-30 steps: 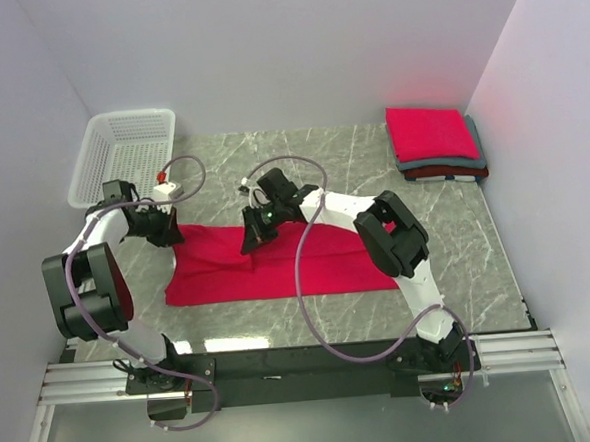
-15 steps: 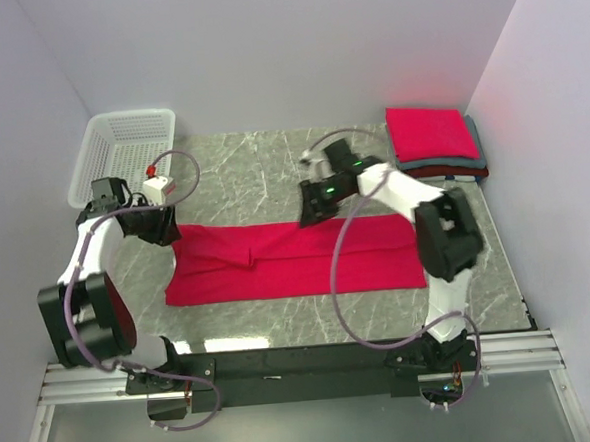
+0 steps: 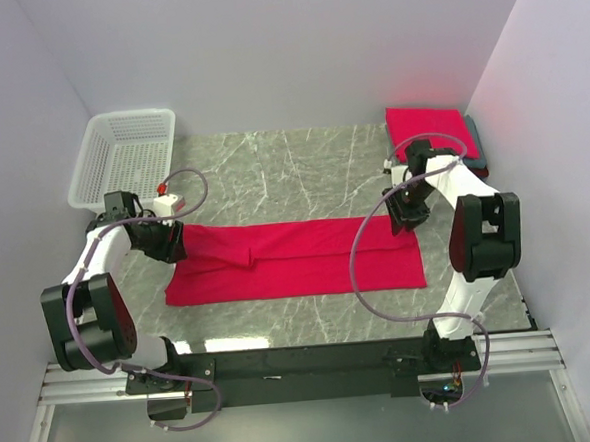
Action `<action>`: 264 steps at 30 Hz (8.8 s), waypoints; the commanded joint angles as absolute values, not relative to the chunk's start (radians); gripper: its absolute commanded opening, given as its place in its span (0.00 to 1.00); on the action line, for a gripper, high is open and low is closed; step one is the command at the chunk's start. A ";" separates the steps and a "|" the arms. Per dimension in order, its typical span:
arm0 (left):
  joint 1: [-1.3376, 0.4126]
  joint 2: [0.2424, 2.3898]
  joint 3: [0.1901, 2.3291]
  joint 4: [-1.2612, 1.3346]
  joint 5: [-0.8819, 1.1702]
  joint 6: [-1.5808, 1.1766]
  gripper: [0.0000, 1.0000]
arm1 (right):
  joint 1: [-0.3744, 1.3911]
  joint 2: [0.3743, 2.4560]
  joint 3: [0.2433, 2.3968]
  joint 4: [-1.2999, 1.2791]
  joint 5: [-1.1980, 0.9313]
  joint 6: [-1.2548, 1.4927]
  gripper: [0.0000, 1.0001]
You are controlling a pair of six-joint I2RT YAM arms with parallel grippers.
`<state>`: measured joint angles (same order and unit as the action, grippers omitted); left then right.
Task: Fold and stack the t-shirts
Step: Fold the tshirt
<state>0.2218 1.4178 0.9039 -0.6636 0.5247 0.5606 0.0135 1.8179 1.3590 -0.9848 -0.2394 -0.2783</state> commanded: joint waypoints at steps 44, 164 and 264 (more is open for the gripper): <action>0.216 1.450 0.891 -0.609 0.436 0.531 0.43 | -0.077 1.881 1.292 -1.030 -0.121 -0.249 0.00; -0.219 2.230 1.635 -0.367 0.523 -0.132 0.40 | 0.353 2.462 1.956 -0.400 -0.600 0.500 0.38; -0.313 0.765 0.413 -0.868 0.822 1.468 0.73 | 1.153 1.267 0.809 -0.425 -0.218 -0.546 0.72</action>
